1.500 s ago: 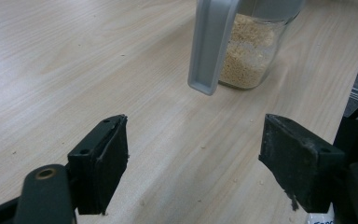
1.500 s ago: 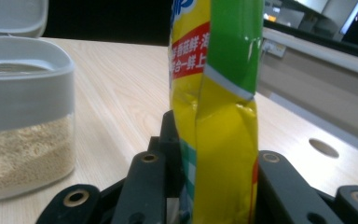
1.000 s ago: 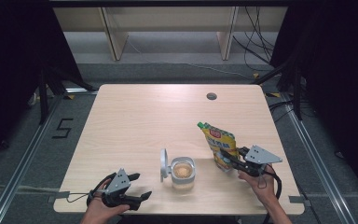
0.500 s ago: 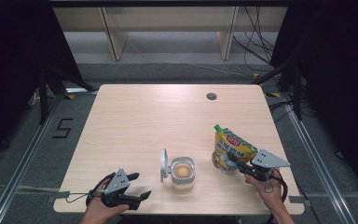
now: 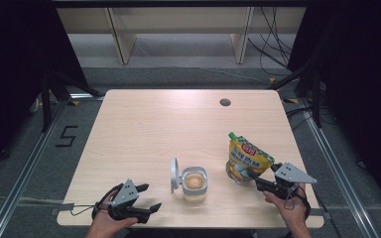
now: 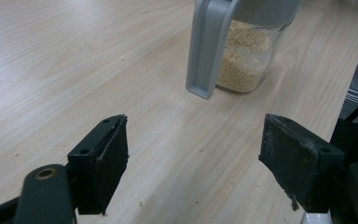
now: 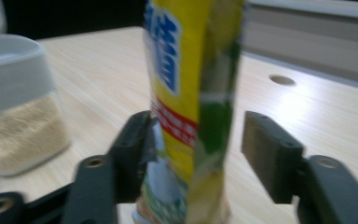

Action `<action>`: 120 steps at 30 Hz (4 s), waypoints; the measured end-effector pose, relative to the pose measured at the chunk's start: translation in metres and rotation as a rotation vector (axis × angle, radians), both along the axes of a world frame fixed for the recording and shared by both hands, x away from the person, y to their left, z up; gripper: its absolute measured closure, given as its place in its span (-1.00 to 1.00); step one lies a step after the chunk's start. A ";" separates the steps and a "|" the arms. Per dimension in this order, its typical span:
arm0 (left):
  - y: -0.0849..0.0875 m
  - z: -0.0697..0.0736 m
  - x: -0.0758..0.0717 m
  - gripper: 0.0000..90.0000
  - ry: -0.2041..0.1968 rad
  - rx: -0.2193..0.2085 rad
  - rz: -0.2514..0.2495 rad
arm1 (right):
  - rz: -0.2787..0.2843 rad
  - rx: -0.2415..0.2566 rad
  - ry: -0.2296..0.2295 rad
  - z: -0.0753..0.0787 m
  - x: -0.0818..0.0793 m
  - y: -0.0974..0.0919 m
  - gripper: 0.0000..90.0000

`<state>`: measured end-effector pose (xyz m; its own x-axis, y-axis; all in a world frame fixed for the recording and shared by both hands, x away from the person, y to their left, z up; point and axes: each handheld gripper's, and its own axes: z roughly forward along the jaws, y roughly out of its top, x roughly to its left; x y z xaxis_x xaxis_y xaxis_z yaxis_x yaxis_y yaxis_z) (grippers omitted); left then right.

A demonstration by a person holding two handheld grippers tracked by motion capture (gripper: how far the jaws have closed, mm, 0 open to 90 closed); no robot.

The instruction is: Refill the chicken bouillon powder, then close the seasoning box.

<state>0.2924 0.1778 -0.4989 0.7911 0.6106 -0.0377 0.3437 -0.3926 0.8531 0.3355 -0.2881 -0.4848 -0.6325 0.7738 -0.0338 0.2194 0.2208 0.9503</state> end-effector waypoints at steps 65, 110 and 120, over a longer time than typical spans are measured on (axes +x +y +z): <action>-0.005 0.015 -0.009 -0.49 0.057 -0.060 -0.008 | 0.010 -0.216 0.286 -0.007 -0.080 0.012 -0.63; -0.035 0.068 0.016 0.98 -0.119 -0.034 -0.125 | 0.028 -0.262 0.291 -0.011 -0.078 0.016 -0.57; -0.046 0.070 0.018 0.98 -0.114 -0.037 -0.139 | 0.030 -0.264 0.290 -0.011 -0.078 0.016 -0.57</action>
<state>0.3105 0.1320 -0.4293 0.8681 0.4951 0.0364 0.1886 -0.3968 0.8983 0.2578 -0.2719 -0.4956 -0.6671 0.7436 -0.0455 0.4602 0.4594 0.7597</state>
